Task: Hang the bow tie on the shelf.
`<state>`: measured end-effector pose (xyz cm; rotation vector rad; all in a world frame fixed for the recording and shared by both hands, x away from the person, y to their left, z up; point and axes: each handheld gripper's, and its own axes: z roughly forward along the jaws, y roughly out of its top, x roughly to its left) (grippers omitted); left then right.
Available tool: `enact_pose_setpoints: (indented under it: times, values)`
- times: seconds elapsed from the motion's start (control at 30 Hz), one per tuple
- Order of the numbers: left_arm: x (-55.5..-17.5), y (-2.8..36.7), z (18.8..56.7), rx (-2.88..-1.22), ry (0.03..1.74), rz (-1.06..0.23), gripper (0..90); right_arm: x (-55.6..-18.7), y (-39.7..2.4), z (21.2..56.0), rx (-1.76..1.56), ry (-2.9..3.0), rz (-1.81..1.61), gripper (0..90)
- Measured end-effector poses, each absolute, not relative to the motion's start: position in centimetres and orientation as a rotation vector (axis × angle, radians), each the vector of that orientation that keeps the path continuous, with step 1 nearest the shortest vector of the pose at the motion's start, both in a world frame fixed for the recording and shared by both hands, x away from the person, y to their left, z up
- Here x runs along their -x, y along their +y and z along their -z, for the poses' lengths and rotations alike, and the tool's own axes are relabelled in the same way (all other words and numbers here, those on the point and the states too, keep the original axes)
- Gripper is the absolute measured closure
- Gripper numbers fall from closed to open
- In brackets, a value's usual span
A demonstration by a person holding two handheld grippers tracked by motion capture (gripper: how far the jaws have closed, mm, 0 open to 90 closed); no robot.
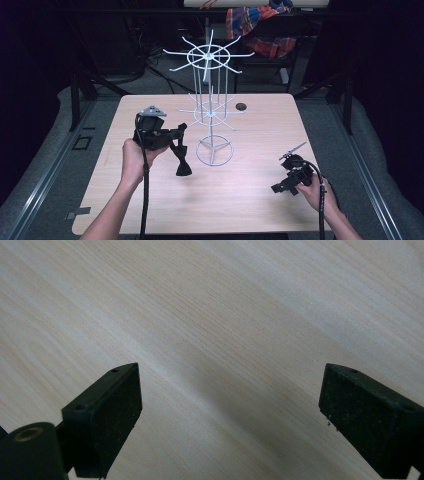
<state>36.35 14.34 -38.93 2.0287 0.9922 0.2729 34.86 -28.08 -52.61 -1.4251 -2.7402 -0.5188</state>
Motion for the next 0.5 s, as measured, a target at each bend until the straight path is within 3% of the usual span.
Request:
enact_pose_setpoints:
  times: [0.5]
  values:
    - [-37.2,13.2,40.1,-2.055,1.002,-0.297,88.5,-34.8,-28.0,52.7,1.438,-2.729,0.541,9.8]
